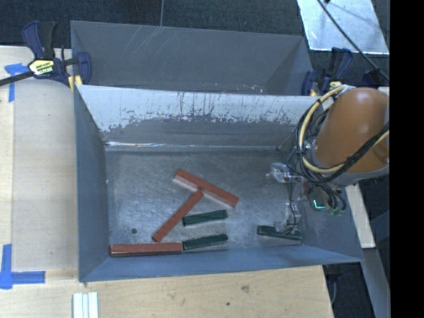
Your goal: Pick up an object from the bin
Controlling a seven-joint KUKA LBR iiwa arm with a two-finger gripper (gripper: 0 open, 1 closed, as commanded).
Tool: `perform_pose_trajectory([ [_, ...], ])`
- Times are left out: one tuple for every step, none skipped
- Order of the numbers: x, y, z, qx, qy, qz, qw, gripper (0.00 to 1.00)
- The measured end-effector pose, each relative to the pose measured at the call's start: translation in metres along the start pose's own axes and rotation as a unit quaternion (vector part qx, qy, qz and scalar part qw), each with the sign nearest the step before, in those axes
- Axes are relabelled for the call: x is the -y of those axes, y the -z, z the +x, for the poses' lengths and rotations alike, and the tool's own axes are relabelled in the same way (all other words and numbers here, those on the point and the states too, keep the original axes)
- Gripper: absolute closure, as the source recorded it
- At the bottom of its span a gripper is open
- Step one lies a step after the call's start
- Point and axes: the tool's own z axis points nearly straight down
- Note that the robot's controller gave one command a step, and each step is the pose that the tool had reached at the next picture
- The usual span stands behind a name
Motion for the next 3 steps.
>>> perform_pose_trajectory([
  [0.007, -0.081, 0.005, 0.0009, 0.174, 0.000, 0.9848, 0.00],
  [0.007, -0.078, 0.002, 0.0051, 0.175, 0.001, 0.9846, 1.00],
  [0.049, -0.006, -0.008, 0.0036, 0.158, 0.001, 0.9875, 1.00],
])
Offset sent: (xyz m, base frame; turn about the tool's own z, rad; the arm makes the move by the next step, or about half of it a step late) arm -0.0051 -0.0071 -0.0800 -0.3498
